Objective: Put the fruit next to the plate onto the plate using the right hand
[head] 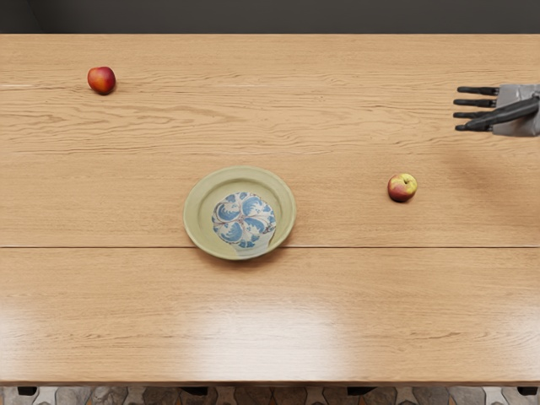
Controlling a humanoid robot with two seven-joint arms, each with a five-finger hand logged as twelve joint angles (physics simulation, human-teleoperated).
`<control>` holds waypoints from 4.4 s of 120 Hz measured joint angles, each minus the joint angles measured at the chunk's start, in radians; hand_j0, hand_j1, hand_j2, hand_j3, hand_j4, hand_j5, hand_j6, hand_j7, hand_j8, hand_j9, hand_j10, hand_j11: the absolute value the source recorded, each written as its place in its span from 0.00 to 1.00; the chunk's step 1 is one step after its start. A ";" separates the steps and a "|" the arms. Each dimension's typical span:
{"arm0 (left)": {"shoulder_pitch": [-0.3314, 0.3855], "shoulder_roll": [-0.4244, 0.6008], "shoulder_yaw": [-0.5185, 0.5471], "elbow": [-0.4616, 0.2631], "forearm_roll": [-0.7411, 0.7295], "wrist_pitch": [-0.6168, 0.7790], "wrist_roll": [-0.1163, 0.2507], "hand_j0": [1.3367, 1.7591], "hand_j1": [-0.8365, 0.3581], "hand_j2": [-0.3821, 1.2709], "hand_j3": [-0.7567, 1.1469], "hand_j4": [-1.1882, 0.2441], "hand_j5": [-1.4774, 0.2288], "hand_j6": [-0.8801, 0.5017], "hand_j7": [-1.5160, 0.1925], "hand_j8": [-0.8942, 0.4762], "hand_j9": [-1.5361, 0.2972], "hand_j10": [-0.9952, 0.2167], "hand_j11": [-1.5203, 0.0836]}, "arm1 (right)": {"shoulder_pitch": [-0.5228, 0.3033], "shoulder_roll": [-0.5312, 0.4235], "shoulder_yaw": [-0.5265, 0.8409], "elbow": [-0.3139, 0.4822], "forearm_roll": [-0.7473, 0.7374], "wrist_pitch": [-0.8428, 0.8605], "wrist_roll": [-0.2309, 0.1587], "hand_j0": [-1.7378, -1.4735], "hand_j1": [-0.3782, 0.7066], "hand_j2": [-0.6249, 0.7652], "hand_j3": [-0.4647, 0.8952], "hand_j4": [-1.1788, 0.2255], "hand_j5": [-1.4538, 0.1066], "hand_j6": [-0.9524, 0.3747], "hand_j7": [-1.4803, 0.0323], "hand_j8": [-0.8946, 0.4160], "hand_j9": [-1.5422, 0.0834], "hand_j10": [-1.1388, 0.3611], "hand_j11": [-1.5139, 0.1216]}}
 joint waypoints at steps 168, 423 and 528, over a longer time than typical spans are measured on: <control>0.005 0.000 -0.002 0.000 0.000 0.000 0.000 0.76 0.98 0.23 0.40 0.82 0.85 0.62 0.88 0.64 0.83 0.81 0.94 | 0.551 0.396 -1.132 0.627 -0.554 -0.720 0.000 0.30 0.03 0.45 0.34 0.84 0.93 0.72 0.98 0.68 0.95 0.76 0.93; 0.006 0.000 -0.004 0.000 0.000 0.000 0.000 0.76 0.98 0.23 0.40 0.82 0.85 0.63 0.88 0.64 0.83 0.81 0.94 | 0.406 0.478 -1.208 0.652 -0.636 -0.982 -0.002 0.32 0.55 0.42 0.34 0.46 0.49 0.32 0.52 0.37 0.52 0.40 0.50; 0.012 0.000 -0.004 0.000 0.000 0.000 0.000 0.76 0.98 0.23 0.40 0.82 0.85 0.63 0.88 0.64 0.83 0.81 0.93 | 0.464 0.486 -1.168 0.667 -0.619 -0.975 0.000 0.35 0.51 0.53 0.34 0.23 0.21 0.32 0.24 0.41 0.24 0.39 0.20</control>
